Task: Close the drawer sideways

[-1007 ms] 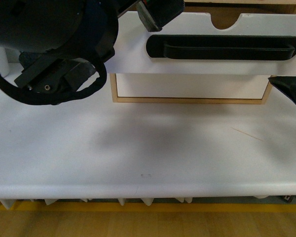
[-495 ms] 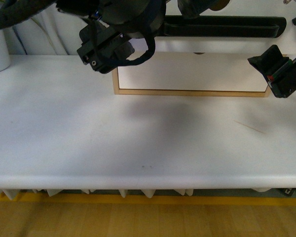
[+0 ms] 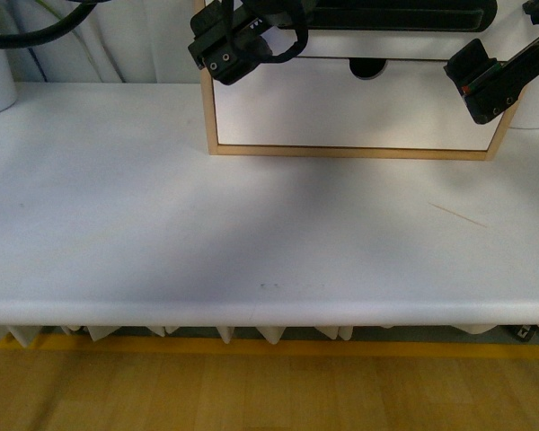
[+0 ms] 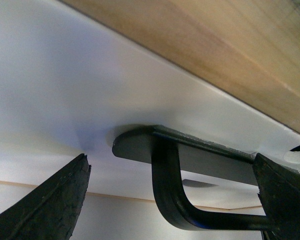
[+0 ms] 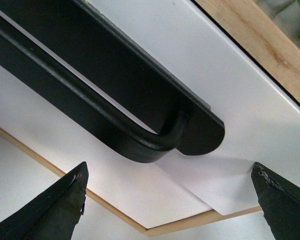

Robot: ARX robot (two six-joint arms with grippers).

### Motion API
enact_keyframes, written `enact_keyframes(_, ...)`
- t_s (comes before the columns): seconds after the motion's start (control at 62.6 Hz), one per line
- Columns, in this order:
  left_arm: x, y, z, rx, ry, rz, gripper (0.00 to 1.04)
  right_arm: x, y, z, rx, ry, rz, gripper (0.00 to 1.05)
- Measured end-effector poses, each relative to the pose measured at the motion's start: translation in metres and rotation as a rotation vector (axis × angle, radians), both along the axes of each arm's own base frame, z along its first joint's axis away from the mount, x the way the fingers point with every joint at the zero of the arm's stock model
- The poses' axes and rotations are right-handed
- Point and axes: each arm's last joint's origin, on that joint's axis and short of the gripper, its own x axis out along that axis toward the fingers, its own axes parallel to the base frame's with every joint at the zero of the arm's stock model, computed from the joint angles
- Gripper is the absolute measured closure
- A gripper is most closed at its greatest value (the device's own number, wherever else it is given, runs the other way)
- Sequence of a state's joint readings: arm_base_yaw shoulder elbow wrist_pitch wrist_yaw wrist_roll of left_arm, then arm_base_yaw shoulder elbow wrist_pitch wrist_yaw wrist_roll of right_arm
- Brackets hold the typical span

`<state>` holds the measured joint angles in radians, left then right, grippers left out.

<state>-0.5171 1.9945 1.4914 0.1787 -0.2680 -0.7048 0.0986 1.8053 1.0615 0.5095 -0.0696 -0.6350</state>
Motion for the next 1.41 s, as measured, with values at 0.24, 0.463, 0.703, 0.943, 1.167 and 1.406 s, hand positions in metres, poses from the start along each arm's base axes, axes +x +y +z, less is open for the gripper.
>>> enact_keyframes(0.24, 0.009, -0.004, 0.000, -0.010, 0.008, -0.002, 0.06, 0.008, -0.001, -0.008, 0.031, 0.022, -0.047, 0.09)
enact_keyframes(0.463, 0.007, -0.002, 0.000, -0.011, 0.005, 0.002, 0.06, 0.008, -0.001, -0.007, 0.048, 0.019, -0.043, 0.09)
enact_keyframes(0.703, -0.011, 0.020, -0.004, 0.016, -0.004, 0.059, 0.06, -0.008, -0.004, 0.000, 0.061, 0.004, -0.014, 0.09)
enact_keyframes(0.943, -0.051, 0.063, 0.002, 0.045, -0.032, 0.129, 0.06, -0.060, -0.010, 0.023, 0.085, -0.063, 0.001, 0.09)
enact_keyframes(1.167, -0.126, 0.116, 0.007, 0.118, -0.067, 0.202, 0.06, -0.137, -0.027, 0.032, 0.174, -0.075, -0.043, 0.09)
enact_keyframes(1.406, -0.207, 0.159, -0.021, 0.233, -0.014, 0.285, 0.06, -0.215, -0.043, 0.027, 0.261, -0.071, -0.109, 0.09)
